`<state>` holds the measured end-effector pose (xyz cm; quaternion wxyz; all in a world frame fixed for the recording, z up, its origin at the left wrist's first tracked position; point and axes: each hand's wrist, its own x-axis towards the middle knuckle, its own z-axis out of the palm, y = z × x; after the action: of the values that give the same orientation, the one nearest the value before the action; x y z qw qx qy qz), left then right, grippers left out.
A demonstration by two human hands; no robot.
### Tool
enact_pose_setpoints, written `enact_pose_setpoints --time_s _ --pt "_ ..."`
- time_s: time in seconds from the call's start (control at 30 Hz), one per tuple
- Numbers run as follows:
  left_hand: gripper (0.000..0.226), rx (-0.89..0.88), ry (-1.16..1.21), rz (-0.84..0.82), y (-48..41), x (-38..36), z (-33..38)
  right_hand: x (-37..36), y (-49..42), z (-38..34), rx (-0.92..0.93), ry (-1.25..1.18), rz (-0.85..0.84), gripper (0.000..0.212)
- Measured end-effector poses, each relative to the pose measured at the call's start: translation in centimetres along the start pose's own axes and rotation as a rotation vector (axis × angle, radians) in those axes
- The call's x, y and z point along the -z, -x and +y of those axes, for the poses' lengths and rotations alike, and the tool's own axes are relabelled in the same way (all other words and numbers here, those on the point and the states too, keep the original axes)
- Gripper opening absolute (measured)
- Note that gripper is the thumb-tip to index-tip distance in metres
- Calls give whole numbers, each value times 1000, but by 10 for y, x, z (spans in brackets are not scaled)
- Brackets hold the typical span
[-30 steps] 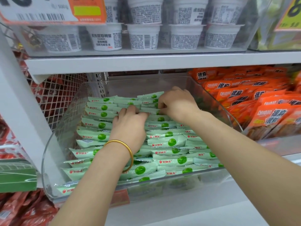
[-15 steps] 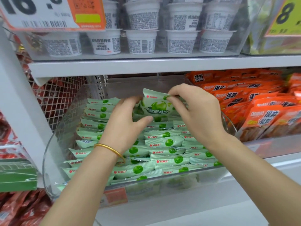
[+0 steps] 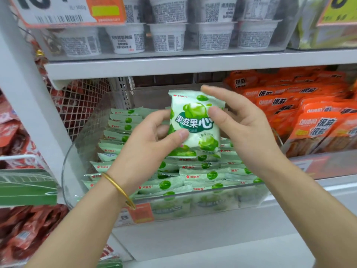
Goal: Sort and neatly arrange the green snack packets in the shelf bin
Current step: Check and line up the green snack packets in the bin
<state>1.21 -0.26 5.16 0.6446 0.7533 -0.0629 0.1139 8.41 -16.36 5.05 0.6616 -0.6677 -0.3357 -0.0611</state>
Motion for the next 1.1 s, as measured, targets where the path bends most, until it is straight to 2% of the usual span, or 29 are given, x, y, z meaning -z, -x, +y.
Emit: enact_pose_setpoints --time_s 0.17,0.5,0.63,0.93,1.1 --pt "70 22 29 -119 -1 1 -7 -2 -1 6 -169 -215 12 19" --pt "82 8 65 -205 -5 -1 -7 0 -3 1 -247 -339 74 16" --pt "99 -17 110 -176 -3 -1 -5 3 -3 1 -255 -382 72 19" --pt "87 -66 134 -171 -1 -4 -6 4 -1 -1 -282 -385 86 19" --pt "78 -95 -57 -158 0 -3 -3 6 0 -2 -317 -386 48 20"
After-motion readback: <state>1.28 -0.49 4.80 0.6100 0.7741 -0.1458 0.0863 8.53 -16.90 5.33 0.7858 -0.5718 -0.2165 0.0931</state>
